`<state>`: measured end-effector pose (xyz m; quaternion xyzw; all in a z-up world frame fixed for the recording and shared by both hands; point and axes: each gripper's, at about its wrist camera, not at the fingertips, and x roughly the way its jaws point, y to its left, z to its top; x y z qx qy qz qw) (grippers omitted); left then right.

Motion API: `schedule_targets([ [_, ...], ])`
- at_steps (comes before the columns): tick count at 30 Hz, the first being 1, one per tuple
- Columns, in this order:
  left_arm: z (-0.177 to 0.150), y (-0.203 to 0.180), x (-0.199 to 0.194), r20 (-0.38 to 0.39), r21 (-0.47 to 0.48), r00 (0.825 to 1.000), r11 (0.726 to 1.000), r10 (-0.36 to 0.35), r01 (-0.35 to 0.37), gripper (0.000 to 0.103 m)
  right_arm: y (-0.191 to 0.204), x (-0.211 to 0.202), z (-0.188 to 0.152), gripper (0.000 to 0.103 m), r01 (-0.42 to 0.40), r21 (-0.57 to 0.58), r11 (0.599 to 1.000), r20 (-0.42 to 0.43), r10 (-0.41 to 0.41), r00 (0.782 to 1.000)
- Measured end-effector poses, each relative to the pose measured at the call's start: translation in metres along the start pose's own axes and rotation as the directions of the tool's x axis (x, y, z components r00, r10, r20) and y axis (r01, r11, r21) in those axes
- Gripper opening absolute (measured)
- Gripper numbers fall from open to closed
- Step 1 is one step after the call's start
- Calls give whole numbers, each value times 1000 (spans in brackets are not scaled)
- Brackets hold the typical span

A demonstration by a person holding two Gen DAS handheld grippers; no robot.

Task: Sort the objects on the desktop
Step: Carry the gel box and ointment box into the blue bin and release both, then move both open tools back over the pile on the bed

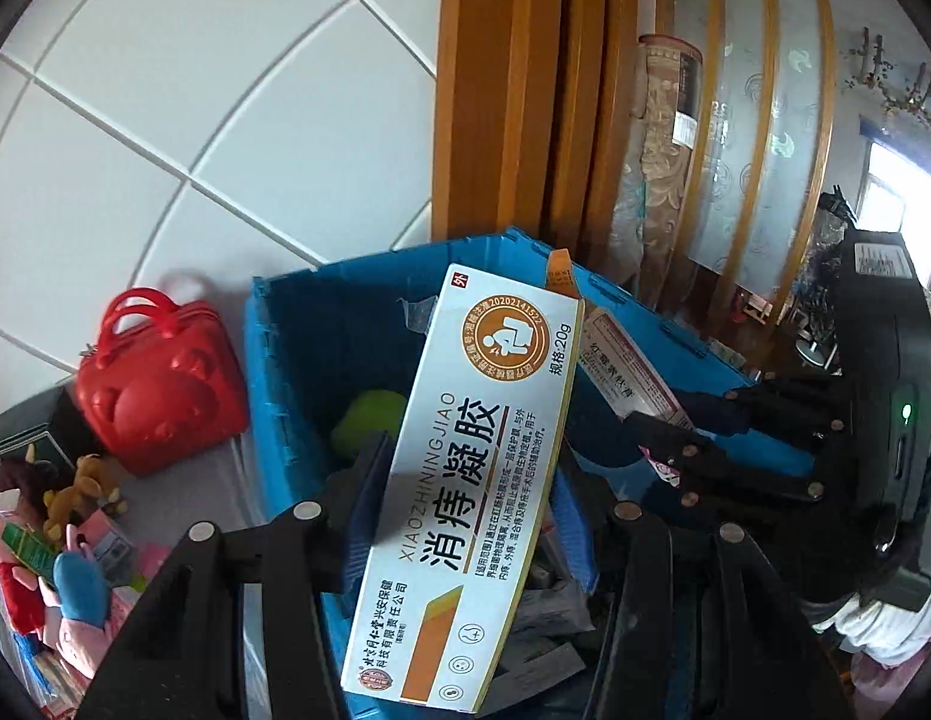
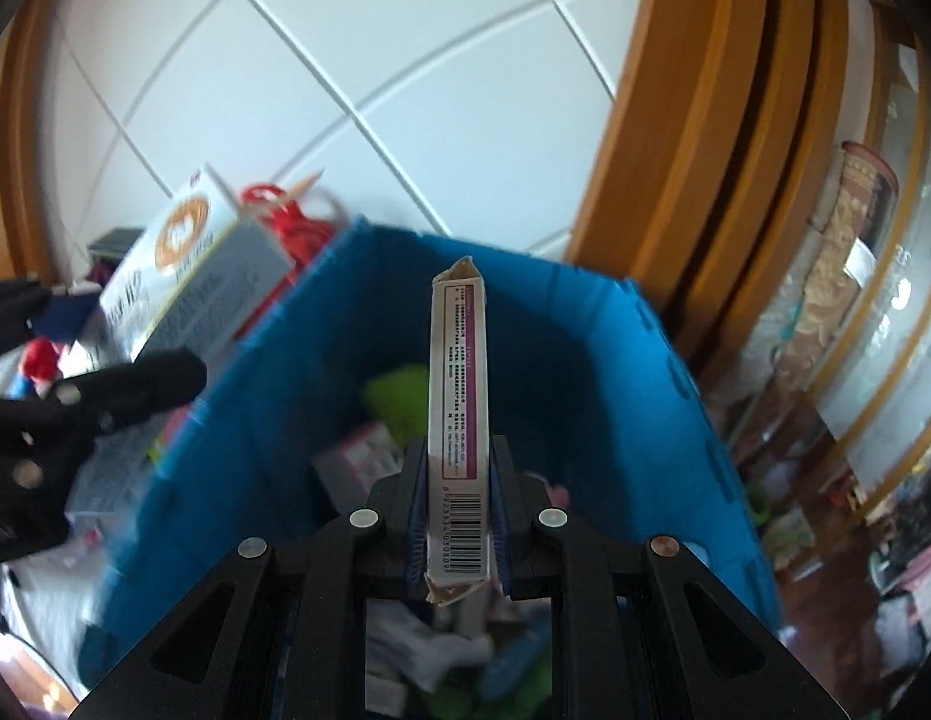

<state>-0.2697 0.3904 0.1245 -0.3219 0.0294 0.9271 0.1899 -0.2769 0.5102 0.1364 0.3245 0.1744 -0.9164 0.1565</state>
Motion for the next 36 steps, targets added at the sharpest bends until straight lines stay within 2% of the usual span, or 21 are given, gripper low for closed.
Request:
schedule_targets([
  [2,3,-14,28,-70,-3,997,1000,-12,11,50,-18,19,-10,18,-4,-2,1000,-60,4,998],
  [6,-11,-31,66,-200,13,979,1000,-25,28,50,-41,34,-38,18,-25,-4,1000,-142,24,990],
  [11,-22,-47,82,-257,55,966,998,23,-9,50,-55,41,-64,18,-47,17,999,-182,49,982],
  [12,-23,-49,83,-262,64,964,998,36,-20,50,-57,39,-64,18,-78,39,996,-172,83,982],
  [14,-27,-51,85,-274,76,961,997,45,-25,50,-59,40,-66,18,-61,20,998,-161,64,985],
  [24,-35,-47,89,-292,74,949,992,122,-104,51,-56,46,-68,18,-93,-27,995,-181,86,980],
  [25,-35,-47,89,-294,72,948,992,125,-108,53,-56,46,-68,18,-94,-27,995,-183,87,979],
  [27,-35,-45,90,-293,64,947,991,129,-115,63,-56,48,-68,18,-91,-27,995,-188,85,979],
  [33,-33,-43,85,-282,47,951,992,129,-121,65,-57,48,-67,20,-75,-34,997,-188,67,980],
  [36,-31,-42,79,-267,37,956,992,125,-119,65,-61,48,-66,34,-69,-21,997,-185,64,981],
])
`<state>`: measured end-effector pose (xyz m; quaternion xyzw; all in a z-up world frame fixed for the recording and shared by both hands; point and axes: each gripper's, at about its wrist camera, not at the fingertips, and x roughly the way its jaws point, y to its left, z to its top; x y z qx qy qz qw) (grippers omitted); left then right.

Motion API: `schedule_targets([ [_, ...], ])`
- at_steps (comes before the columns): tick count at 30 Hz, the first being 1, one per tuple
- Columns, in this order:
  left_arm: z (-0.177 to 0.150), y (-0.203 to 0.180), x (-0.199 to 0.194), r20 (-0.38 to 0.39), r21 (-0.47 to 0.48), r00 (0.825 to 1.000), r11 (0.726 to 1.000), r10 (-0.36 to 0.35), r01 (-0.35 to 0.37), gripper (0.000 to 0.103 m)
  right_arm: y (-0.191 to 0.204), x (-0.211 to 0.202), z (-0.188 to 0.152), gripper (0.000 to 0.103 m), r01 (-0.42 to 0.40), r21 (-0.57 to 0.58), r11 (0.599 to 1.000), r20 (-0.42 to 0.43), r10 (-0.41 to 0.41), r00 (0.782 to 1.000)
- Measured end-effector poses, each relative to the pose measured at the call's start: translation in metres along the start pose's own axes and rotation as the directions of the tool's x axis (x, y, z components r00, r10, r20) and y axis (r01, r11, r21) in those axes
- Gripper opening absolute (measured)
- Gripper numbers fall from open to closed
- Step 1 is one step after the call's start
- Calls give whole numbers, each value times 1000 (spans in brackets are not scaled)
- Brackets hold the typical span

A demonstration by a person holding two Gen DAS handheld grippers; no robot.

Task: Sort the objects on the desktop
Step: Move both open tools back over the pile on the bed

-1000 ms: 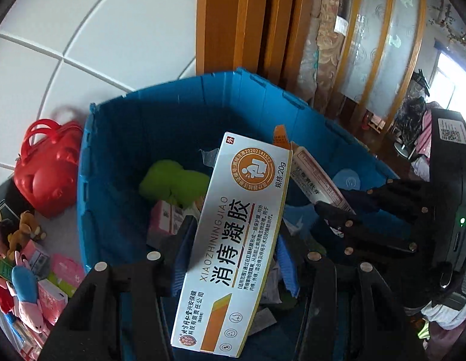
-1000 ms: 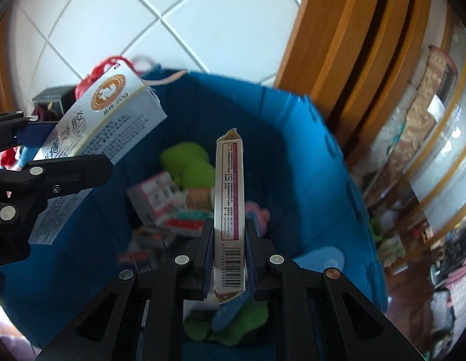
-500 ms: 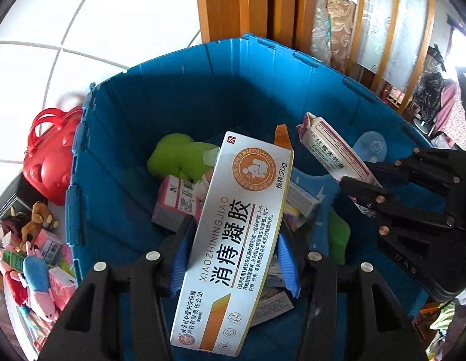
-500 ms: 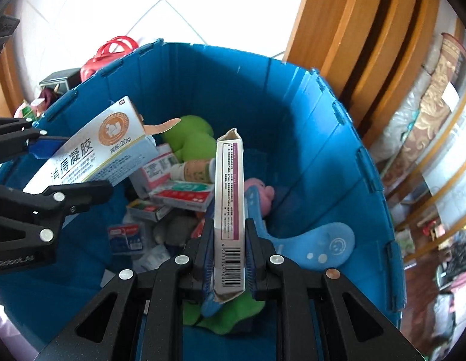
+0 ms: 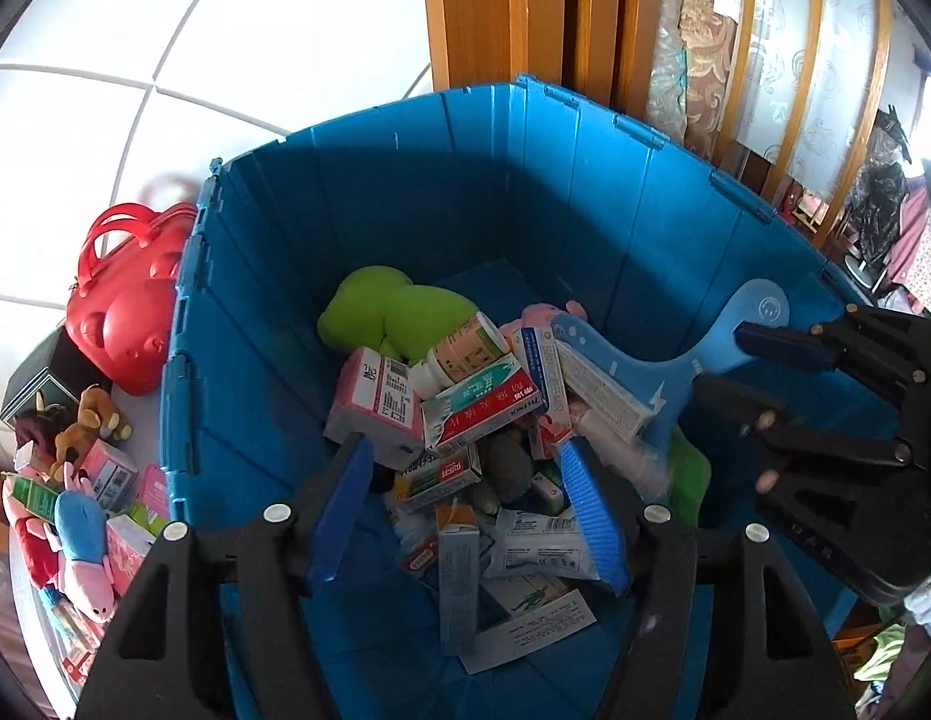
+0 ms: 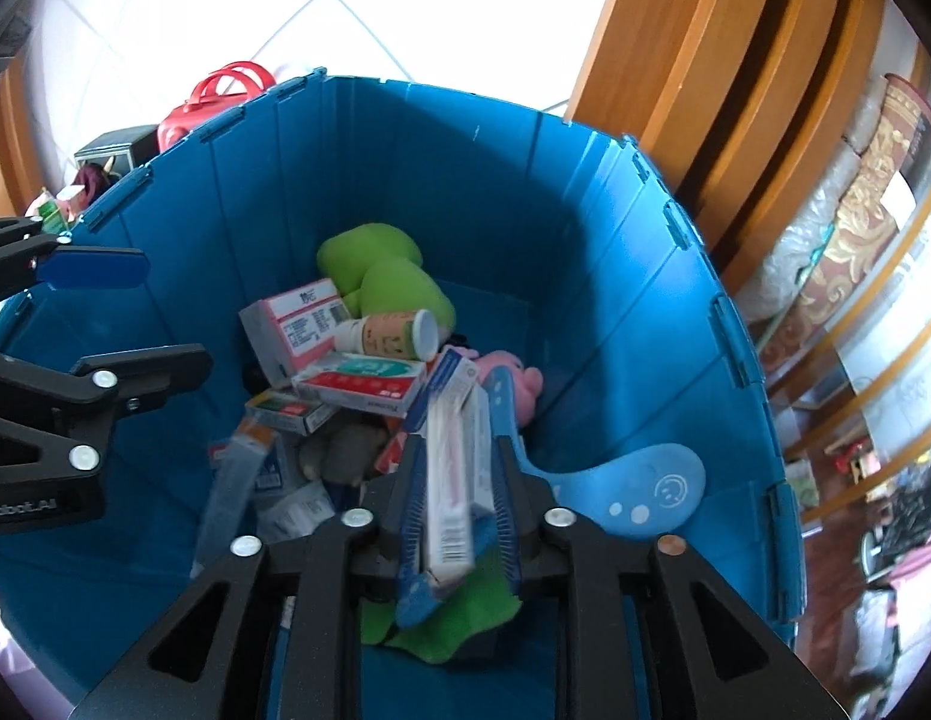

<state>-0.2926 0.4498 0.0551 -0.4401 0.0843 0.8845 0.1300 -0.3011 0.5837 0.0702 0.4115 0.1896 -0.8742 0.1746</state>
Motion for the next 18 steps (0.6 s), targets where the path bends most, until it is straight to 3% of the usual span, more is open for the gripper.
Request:
schedule_targets([
  [2,-1,2,-8,23,-4,1000,1000,3,-3,65,-2,-2,1,64,-5,10,1000,5,5,1000],
  [5,-5,8,-24,69,-22,997,1000,18,-17,65,-2,-6,2,86,0,17,1000,28,0,1000],
  [10,-28,33,-63,187,-94,982,995,39,-22,65,-4,-19,0,103,-6,50,999,88,1,996],
  [13,-49,56,-85,257,-154,962,987,94,-55,79,-1,-41,-2,103,-24,96,995,173,7,985],
  [16,-74,84,-105,319,-216,932,971,174,-107,81,15,-71,2,103,-101,117,988,281,65,957],
  [18,-95,107,-112,329,-247,922,961,204,-125,82,36,-91,5,103,-136,103,985,340,94,936],
])
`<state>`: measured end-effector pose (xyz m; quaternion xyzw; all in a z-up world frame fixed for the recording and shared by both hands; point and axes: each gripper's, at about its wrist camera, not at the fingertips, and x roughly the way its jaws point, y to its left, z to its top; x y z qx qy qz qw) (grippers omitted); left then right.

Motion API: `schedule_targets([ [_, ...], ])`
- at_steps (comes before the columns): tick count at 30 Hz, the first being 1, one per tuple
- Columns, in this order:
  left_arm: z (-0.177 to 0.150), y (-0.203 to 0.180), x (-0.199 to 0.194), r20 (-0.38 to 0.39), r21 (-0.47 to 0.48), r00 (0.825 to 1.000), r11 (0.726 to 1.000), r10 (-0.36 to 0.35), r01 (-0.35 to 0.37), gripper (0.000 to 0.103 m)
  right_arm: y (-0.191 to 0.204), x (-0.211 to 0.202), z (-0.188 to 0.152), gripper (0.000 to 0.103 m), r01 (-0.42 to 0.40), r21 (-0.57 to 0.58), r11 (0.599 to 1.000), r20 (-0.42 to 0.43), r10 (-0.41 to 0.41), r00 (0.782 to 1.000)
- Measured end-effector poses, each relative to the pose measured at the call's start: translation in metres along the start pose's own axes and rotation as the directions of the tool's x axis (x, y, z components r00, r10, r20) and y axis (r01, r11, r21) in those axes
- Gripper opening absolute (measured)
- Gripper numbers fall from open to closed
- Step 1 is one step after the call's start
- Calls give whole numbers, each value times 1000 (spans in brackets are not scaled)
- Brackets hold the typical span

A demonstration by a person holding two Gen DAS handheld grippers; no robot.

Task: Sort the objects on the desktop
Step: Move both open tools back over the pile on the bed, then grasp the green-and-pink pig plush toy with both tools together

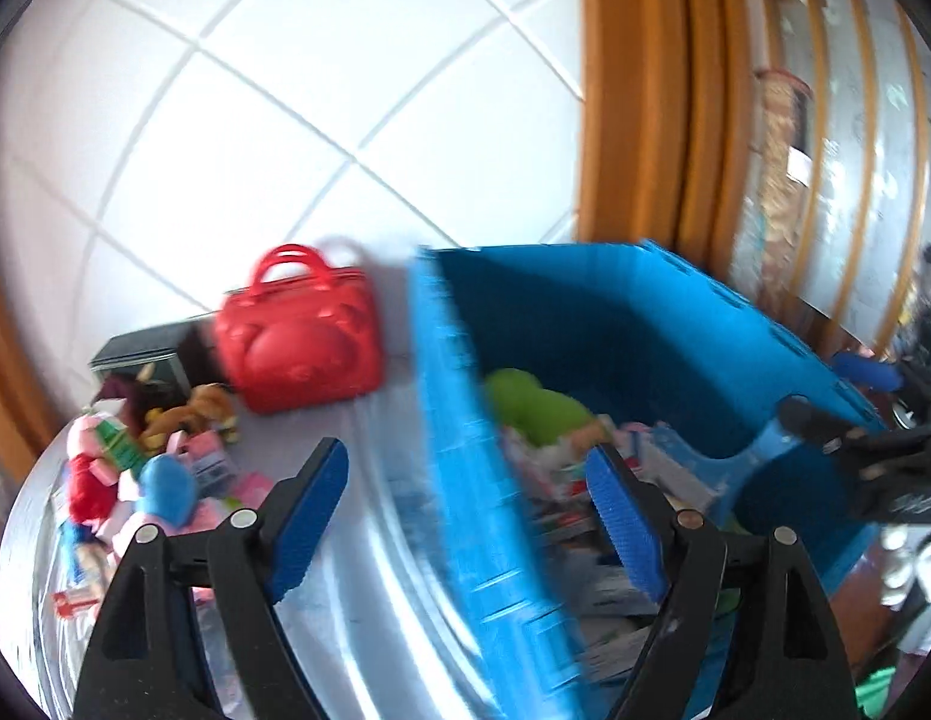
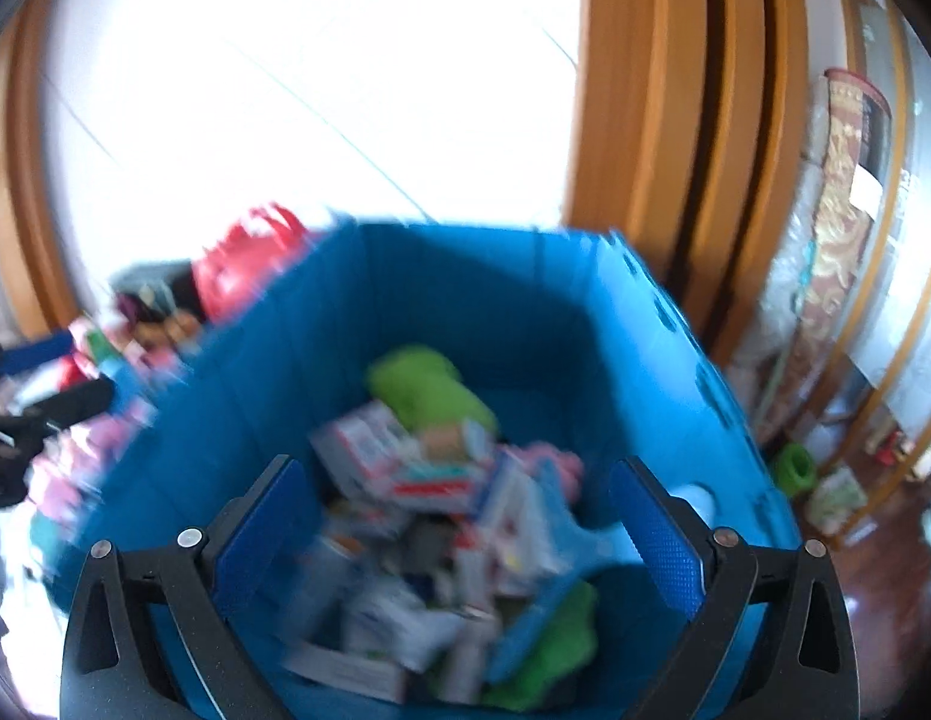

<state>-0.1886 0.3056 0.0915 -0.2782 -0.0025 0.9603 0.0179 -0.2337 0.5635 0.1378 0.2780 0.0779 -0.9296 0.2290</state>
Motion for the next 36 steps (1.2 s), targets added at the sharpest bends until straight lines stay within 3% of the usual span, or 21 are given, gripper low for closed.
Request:
schedule_targets([
  [6,-54,101,-4,-57,-115,991,985,120,-126,82,83,-23,8,103,-134,-66,989,93,140,986],
  [9,-90,158,-3,-125,-171,971,960,204,-223,82,130,-21,10,103,-201,-105,974,102,212,972],
  [13,-142,234,-8,-228,-244,926,903,301,-353,82,190,-7,7,103,-287,-139,948,67,298,952],
  [17,-193,298,-22,-326,-313,877,835,353,-452,82,249,21,0,103,-361,-154,920,-9,364,931],
  [20,-231,334,-22,-388,-344,856,808,342,-479,82,294,49,-10,103,-414,-156,897,-91,404,910],
  [25,-292,368,-1,-485,-413,845,793,225,-448,81,362,101,-34,103,-489,-165,857,-243,445,862],
  [27,-314,376,14,-541,-398,814,789,209,-467,82,389,120,-48,103,-517,-176,838,-304,453,838],
  [29,-339,384,28,-619,-357,757,782,210,-510,82,414,138,-62,103,-536,-191,822,-356,451,819],
  [32,-357,396,22,-627,-344,748,785,216,-515,82,450,163,-84,103,-556,-206,805,-427,437,791],
  [34,-358,404,12,-622,-298,739,794,259,-529,82,470,174,-96,103,-570,-208,795,-466,432,772],
  [36,-358,415,0,-617,-234,716,792,327,-564,83,491,185,-107,103,-590,-208,780,-501,434,749],
])
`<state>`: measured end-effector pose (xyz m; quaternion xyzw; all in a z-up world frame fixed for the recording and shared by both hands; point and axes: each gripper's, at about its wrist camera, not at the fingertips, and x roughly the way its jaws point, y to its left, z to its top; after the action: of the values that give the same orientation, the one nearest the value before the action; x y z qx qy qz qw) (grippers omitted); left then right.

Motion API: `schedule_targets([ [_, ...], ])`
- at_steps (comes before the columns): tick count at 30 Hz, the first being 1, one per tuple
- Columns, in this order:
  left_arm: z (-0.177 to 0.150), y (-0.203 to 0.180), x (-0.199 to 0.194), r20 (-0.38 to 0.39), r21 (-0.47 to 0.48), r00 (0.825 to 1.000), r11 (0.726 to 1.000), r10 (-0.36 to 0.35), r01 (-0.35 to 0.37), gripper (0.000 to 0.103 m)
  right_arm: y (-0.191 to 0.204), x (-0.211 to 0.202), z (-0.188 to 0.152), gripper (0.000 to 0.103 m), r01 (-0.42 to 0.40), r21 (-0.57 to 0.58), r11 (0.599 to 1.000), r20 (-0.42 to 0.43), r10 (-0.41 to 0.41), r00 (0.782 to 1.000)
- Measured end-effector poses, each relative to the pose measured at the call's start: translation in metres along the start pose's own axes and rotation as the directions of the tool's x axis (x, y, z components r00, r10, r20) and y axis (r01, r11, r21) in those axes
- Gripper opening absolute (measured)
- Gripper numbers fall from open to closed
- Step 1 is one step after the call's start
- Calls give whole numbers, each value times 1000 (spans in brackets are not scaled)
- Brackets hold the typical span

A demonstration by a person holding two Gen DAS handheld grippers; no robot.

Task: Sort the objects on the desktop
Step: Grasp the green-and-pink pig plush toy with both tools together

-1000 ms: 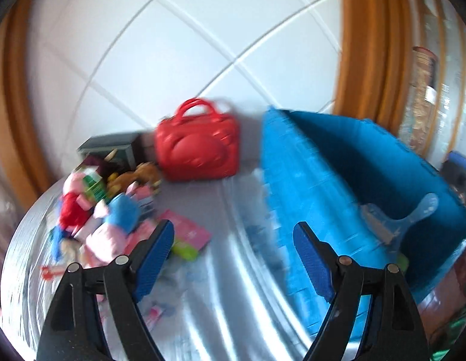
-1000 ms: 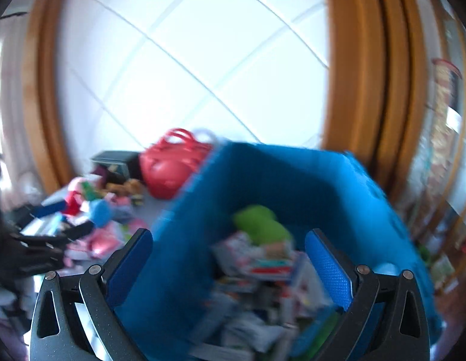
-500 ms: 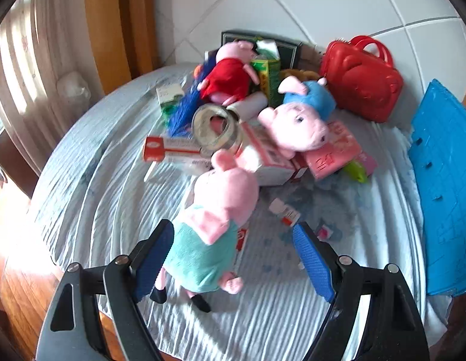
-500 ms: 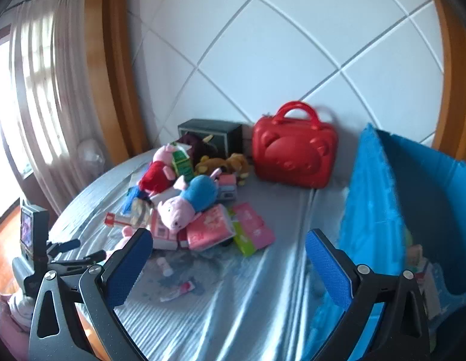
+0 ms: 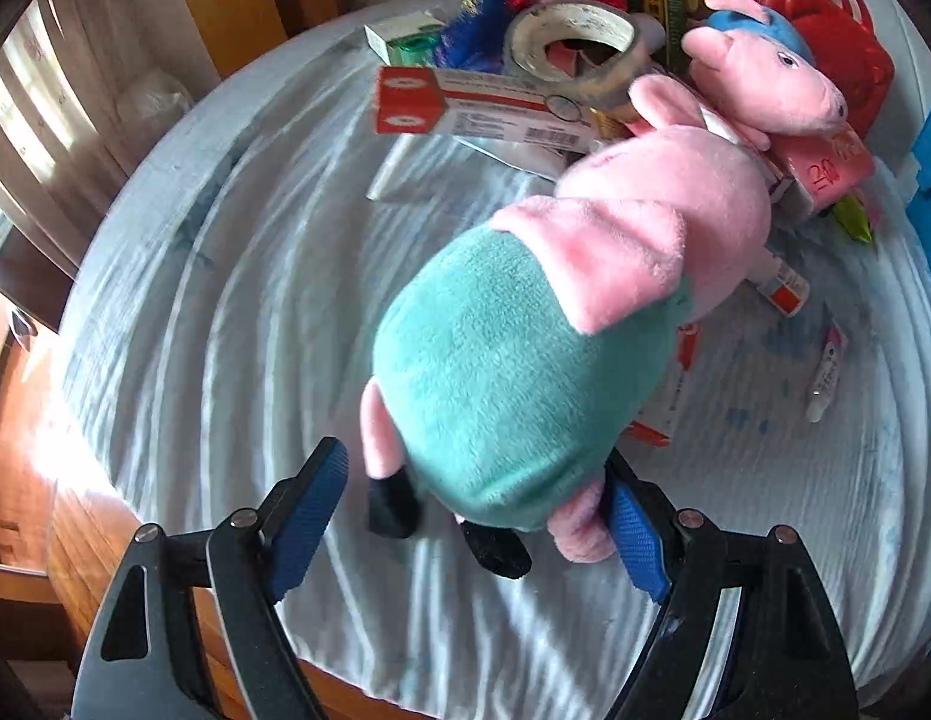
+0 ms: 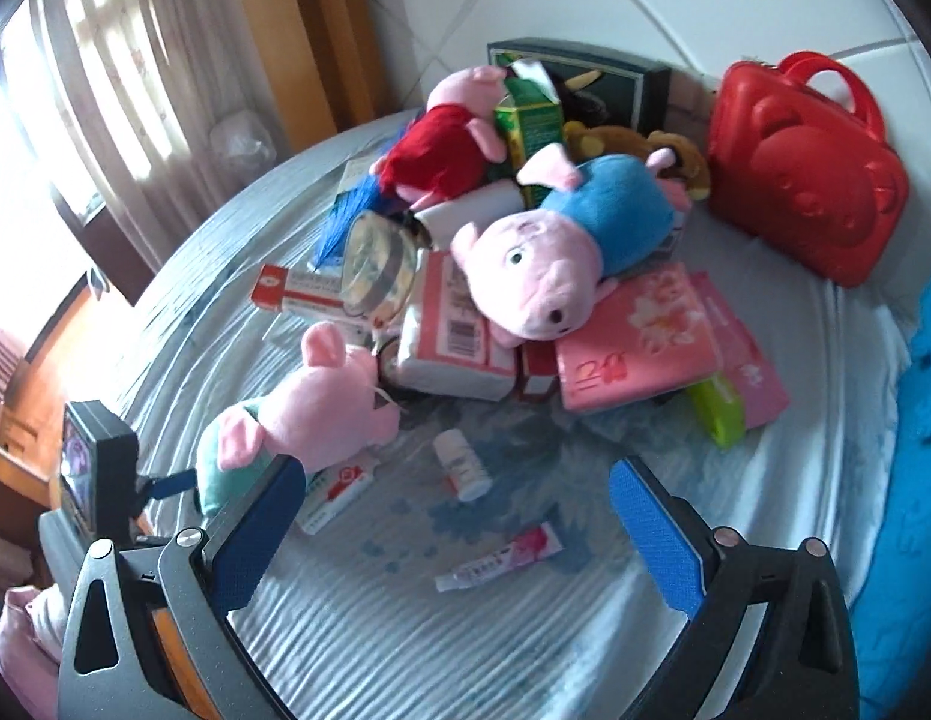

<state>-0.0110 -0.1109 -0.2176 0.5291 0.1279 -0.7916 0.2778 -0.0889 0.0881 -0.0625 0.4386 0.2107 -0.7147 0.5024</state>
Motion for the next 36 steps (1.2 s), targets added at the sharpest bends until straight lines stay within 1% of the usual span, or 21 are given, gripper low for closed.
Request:
schedule_targets([
  [1,2,9,-2,10,10,999,999,32,-32,83,7,10,1,103,-16,-5,1000,-18,16,1000],
  [2,6,18,-4,11,12,999,999,45,-45,83,13,18,3,103,-30,-9,1000,-29,29,999],
  [4,7,30,-3,-10,14,999,999,42,-42,83,25,31,6,103,-58,-15,998,-50,57,997],
  [5,7,33,-6,-12,11,1000,1000,23,-23,83,29,36,8,103,-70,-14,997,-56,69,996],
  [7,6,35,-18,29,-3,999,1000,-26,26,83,39,46,13,103,-99,-13,995,-70,98,993],
  [10,10,32,-27,81,-32,991,993,-107,110,83,51,60,16,103,-135,-18,991,-100,132,986],
  [11,19,26,-25,75,-36,990,992,-118,121,83,54,64,16,103,-144,-18,989,-108,141,984],
  [13,21,22,-16,56,-42,988,989,-142,145,83,59,73,15,103,-168,-13,986,-125,165,978],
  [15,20,25,-6,50,-69,981,980,-186,189,85,64,81,13,103,-172,-11,985,-145,168,975],
  [16,20,26,-6,48,-81,979,976,-198,201,86,67,85,11,103,-166,-17,986,-158,161,974],
  [18,20,29,-3,38,-93,977,973,-210,213,93,72,94,5,103,-164,-15,986,-184,159,970],
  [21,17,25,-1,19,-76,973,970,-229,230,95,73,107,0,103,-202,16,979,-208,201,957],
  [24,17,24,0,19,-77,973,970,-230,230,98,73,114,0,103,-196,13,981,-218,194,957],
  [26,17,22,5,13,-80,972,968,-236,236,101,73,120,0,103,-204,19,979,-230,203,952],
  [28,16,18,13,-7,-82,964,961,-264,263,102,72,127,-1,103,-212,27,977,-239,212,948],
  [29,16,15,17,-28,-77,959,957,-284,281,96,72,128,-1,103,-210,27,977,-234,210,949],
  [30,16,12,21,-44,-65,963,963,-265,261,88,71,128,-1,102,-213,28,977,-225,214,951],
  [31,15,8,21,-39,-45,970,970,-240,238,87,71,126,0,94,-229,35,973,-216,231,949],
  [32,15,6,18,-28,-32,972,972,-234,233,82,72,123,1,88,-235,39,971,-208,238,949],
  [34,16,7,14,-17,-33,971,971,-237,236,78,74,118,3,84,-221,23,975,-198,221,955],
  [36,18,7,5,7,-18,974,974,-225,225,77,71,111,5,81,-231,33,972,-178,233,956],
])
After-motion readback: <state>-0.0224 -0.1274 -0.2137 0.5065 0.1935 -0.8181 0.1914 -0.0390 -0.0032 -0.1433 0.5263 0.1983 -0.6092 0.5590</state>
